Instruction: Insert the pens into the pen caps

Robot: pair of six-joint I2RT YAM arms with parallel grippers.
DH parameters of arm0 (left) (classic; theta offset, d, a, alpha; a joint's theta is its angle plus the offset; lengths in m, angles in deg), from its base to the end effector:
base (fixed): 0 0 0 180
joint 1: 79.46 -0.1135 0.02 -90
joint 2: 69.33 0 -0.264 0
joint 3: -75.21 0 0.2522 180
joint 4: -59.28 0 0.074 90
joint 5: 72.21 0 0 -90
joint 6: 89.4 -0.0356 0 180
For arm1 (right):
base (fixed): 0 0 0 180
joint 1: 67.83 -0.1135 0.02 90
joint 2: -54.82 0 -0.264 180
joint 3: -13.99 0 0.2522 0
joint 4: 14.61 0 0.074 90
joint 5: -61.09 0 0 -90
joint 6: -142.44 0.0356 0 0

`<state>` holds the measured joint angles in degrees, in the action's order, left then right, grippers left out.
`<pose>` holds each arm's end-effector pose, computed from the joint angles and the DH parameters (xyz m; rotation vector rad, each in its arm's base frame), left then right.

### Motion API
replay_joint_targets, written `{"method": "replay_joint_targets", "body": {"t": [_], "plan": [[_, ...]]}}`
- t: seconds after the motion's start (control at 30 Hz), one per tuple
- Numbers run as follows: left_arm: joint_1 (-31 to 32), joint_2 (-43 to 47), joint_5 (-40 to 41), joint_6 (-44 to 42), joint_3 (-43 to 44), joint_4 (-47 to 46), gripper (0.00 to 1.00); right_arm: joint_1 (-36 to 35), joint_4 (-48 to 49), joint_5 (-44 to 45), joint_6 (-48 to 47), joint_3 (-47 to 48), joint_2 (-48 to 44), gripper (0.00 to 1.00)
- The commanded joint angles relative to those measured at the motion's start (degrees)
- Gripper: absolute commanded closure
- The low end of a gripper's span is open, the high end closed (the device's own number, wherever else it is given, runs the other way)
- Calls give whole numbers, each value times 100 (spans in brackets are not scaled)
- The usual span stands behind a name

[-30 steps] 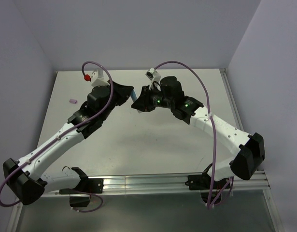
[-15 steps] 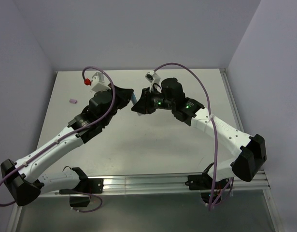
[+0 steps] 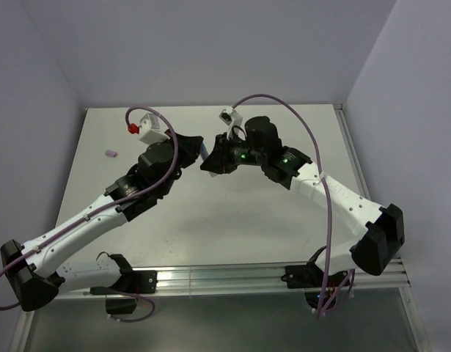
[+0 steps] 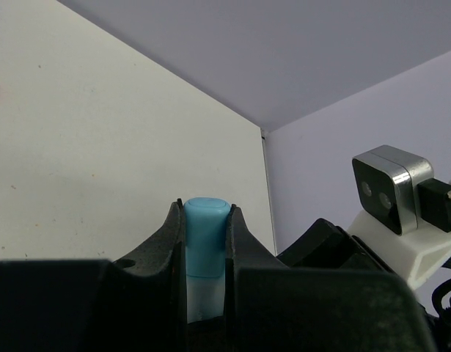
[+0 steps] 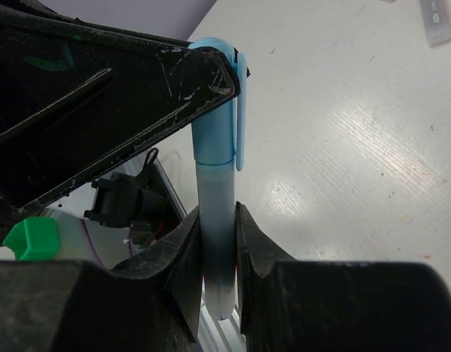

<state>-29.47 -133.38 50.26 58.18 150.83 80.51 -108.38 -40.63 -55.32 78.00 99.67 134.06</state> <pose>0.1780 -0.1823 0.3840 -0.5436 1.7130 -0.8884 0.2337 0.2208 0.3657 -0.6016 1.9806 1.1876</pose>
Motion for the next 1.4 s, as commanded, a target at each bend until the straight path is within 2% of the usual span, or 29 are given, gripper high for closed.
{"method": "replay_joint_targets", "body": {"t": [0.0, 0.8, 0.97, 1.03, 1.1, 1.17, 1.2, 1.27, 1.3, 1.37], "plan": [[730, 174, -1480, 209, -113, 273, 100, 338, 1269, 998, -25, 647, 188, 100], [1319, -37, -1041, 324, 97, 431, 100, 461, 980, 972, -60, 1236, 390, 100], [1328, 86, -402, 193, 369, 703, 100, 461, 742, 840, -86, 1210, 338, 100], [1328, 86, -102, -18, 745, 958, 94, 452, 610, 778, -87, 1105, 233, 100], [1285, 42, 301, -307, 1149, 1098, 82, 443, 496, 682, -60, 912, 153, 100], [1136, -10, 479, -501, 1423, 1169, 79, 435, 452, 603, -25, 615, 13, 100], [1031, -37, 515, -711, 1668, 1170, 74, 417, 452, 594, 1, 500, -57, 100], [592, -107, 428, -1028, 1863, 1100, 69, 417, 495, 646, 80, 114, -268, 100], [416, -116, 305, -1108, 2029, 1056, 61, 408, 496, 690, 107, 7, -339, 100], [-112, -195, 182, -1301, 2197, 968, 55, 417, 365, 769, 116, -125, -375, 100]]}}
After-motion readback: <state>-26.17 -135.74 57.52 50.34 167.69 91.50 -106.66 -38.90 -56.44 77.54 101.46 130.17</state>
